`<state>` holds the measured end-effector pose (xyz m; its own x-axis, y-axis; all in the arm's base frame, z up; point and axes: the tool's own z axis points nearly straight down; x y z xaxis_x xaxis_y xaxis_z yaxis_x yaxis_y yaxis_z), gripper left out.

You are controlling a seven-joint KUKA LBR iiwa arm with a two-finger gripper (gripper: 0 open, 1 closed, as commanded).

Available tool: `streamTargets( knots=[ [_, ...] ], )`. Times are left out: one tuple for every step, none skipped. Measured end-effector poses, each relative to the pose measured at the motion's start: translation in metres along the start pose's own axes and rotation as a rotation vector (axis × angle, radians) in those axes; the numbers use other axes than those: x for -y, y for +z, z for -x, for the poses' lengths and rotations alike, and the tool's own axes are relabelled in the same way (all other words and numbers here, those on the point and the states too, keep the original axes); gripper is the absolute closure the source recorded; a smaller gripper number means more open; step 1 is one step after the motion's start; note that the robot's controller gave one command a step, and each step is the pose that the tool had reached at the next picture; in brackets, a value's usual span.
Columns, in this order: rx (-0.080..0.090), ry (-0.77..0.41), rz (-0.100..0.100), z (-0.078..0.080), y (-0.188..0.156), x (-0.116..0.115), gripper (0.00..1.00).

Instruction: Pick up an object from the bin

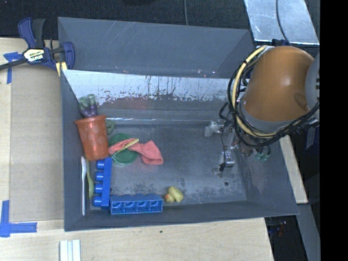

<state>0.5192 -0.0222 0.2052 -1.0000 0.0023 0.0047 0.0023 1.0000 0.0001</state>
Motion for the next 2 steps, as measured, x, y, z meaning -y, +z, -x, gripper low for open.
streamTargets(
  knots=[
    [0.008, -0.001, 0.000, 0.002, -0.004, 0.000, 0.00],
    [0.009, -0.040, -0.001, -0.001, 0.011, -0.060, 0.00]
  ],
)
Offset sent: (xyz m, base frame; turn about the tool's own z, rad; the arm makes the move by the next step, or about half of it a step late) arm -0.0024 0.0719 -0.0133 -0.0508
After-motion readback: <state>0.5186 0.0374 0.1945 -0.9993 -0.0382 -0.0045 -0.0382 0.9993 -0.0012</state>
